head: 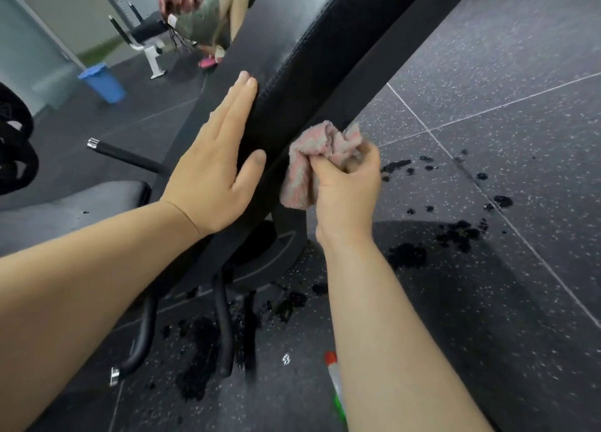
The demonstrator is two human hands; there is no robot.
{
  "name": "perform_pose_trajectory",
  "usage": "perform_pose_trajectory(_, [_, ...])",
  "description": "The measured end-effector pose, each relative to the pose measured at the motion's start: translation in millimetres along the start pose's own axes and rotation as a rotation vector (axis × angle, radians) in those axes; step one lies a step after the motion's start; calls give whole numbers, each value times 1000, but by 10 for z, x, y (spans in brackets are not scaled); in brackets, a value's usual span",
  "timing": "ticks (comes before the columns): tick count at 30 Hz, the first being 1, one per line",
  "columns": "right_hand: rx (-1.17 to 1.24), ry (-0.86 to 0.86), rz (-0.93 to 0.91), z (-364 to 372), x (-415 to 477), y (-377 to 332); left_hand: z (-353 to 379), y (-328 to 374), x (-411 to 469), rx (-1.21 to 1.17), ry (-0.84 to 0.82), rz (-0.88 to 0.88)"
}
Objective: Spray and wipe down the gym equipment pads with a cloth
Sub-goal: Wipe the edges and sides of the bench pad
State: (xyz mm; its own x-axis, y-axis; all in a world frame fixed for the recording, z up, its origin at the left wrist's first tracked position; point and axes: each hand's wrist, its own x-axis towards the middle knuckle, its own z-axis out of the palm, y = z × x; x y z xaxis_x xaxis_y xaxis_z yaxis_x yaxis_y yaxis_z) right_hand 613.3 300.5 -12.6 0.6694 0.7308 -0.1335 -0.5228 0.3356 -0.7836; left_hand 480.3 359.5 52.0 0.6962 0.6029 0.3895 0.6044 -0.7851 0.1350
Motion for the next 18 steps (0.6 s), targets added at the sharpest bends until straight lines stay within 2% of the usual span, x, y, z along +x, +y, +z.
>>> perform_pose_trajectory(4, [-245, -20, 86, 162, -320, 482, 74, -222, -334, -18, -17, -138])
perform_pose_trajectory(7, [-424, -85, 152, 195, -501, 695, 92, -308, -437, -21, -30, -163])
perform_pose_trajectory(8, [-377, -62, 147, 167, -469, 654, 97, -309, -423, -28, -29, -156])
perform_pose_trajectory(11, [8, 132, 70, 155, -230, 262, 105, -309, -406, -49, -17, -144])
perform_pose_trajectory(13, [172, 206, -10, 177, -88, 30, 104, -322, -418, -58, -24, -143])
perform_pose_trajectory(15, [196, 214, -44, 217, -59, 6, 91, -331, -412, -70, -41, -132])
perform_pose_trajectory(18, [129, 136, 5, 279, -222, 312, 74, -345, -411, -81, -54, -128])
